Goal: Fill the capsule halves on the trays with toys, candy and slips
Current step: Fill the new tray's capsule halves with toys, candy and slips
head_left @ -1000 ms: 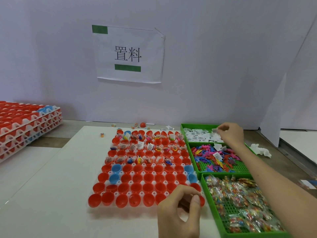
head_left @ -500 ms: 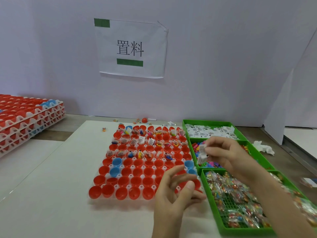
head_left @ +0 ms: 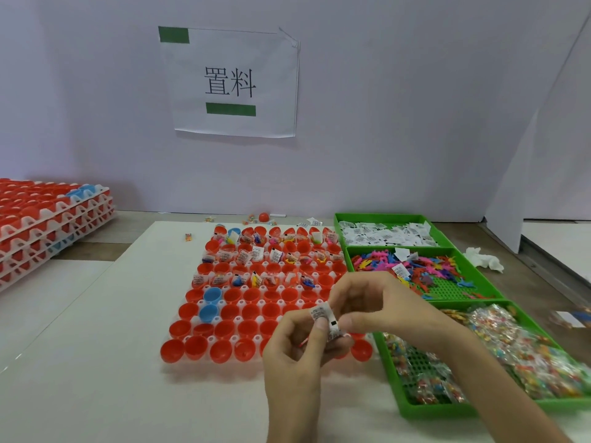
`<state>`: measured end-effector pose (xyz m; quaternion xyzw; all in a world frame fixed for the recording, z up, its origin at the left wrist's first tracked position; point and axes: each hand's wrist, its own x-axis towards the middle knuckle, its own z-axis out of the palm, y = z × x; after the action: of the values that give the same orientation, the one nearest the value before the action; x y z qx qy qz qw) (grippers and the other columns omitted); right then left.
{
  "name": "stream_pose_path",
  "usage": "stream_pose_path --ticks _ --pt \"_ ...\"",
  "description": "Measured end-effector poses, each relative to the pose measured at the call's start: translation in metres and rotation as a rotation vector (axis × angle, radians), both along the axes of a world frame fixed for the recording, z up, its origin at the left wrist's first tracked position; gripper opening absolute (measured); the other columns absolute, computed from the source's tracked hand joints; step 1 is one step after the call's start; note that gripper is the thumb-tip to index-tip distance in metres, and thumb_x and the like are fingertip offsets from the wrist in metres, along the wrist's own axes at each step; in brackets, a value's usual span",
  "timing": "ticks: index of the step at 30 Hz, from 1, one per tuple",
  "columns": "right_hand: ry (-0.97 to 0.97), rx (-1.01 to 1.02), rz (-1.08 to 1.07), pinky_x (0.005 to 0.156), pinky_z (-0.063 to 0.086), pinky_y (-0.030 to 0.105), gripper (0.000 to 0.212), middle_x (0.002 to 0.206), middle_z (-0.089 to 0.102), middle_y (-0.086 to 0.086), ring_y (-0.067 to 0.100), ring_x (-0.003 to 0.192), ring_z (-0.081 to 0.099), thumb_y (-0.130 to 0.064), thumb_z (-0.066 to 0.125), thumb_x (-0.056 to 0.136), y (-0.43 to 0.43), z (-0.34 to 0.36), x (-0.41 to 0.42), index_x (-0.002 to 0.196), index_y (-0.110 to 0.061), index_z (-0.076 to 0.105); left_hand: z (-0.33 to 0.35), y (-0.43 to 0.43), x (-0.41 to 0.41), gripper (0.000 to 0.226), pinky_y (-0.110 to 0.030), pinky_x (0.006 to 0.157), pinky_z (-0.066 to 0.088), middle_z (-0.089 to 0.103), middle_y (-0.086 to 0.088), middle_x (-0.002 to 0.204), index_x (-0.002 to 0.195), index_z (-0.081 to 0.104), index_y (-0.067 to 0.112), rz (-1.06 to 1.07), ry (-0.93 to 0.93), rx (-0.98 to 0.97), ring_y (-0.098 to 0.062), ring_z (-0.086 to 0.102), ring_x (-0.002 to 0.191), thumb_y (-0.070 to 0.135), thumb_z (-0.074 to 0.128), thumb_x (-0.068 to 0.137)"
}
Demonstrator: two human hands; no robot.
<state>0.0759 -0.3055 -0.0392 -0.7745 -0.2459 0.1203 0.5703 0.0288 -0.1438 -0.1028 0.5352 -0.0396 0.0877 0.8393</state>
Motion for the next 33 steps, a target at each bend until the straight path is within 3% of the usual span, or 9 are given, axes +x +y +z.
stream_pose_path --ticks 4,9,16,22,27,29,33 --pt "-0.018 -0.055 0.009 0.088 0.059 0.048 0.023 0.099 0.071 0.015 0.037 0.094 0.069 -0.018 0.084 0.080 -0.002 0.000 0.001 0.100 -0.018 0.072 0.002 -0.002 0.000 0.011 -0.034 0.062 0.062 0.075 -0.020 0.082 0.086 0.075 0.022 0.005 0.016 -0.034 -0.035 0.075 0.074 0.025 0.066 0.078" --pt "-0.049 -0.074 -0.065 0.075 0.056 0.026 0.008 0.086 0.073 0.002 0.016 0.080 0.069 -0.028 0.080 0.085 -0.005 -0.004 0.005 0.088 -0.023 0.075 0.003 -0.001 0.000 0.023 -0.030 0.064 0.061 0.076 -0.021 0.085 0.100 0.066 0.008 -0.008 0.032 -0.080 -0.036 0.076 0.080 0.023 0.063 0.083" --pt "-0.092 0.062 -0.366 0.068 0.055 0.021 0.010 0.081 0.074 0.004 0.015 0.069 0.067 -0.029 0.079 0.076 -0.035 -0.003 0.021 0.082 -0.021 0.076 0.003 -0.001 -0.001 0.015 -0.028 0.063 0.060 0.077 -0.018 0.088 0.106 0.062 0.002 -0.043 0.029 -0.032 -0.034 0.076 0.077 0.010 0.056 0.095" --pt "-0.019 0.140 -0.774 0.069 0.058 0.021 0.015 0.083 0.077 0.005 0.017 0.076 0.072 -0.006 0.075 0.086 -0.082 -0.019 0.040 0.101 -0.008 0.074 0.002 0.000 -0.002 0.020 -0.028 0.062 0.060 0.075 -0.022 0.080 0.096 0.073 0.007 -0.042 0.029 0.012 -0.037 0.074 0.071 0.000 0.054 0.097" --pt "-0.123 -0.086 -1.016 0.073 0.051 0.026 0.034 0.106 0.065 -0.011 0.006 0.091 0.065 -0.011 0.073 0.089 -0.094 -0.024 0.045 0.117 -0.026 0.062 0.004 0.001 -0.003 0.029 -0.027 0.060 0.058 0.072 -0.023 0.074 0.082 0.076 0.015 -0.041 0.020 0.016 -0.034 0.072 0.067 0.000 0.055 0.095" --pt "-0.177 -0.147 -0.947 0.075 0.055 0.029 0.023 0.100 0.069 -0.012 0.007 0.088 0.067 -0.013 0.073 0.089 -0.095 -0.022 0.042 0.106 -0.028 0.068 0.005 0.001 -0.003 0.028 -0.026 0.060 0.058 0.072 -0.023 0.073 0.080 0.075 0.014 -0.041 0.013 0.023 -0.033 0.072 0.067 0.000 0.056 0.095" --pt "-0.164 -0.389 -0.468 0.069 0.053 0.022 0.016 0.086 0.073 -0.012 0.003 0.075 0.067 -0.025 0.080 0.082 -0.086 -0.013 0.032 0.086 -0.040 0.073 0.006 0.000 -0.004 0.030 -0.026 0.060 0.057 0.072 -0.021 0.072 0.080 0.075 0.016 -0.041 -0.004 0.053 -0.030 0.071 0.066 0.000 0.055 0.095"
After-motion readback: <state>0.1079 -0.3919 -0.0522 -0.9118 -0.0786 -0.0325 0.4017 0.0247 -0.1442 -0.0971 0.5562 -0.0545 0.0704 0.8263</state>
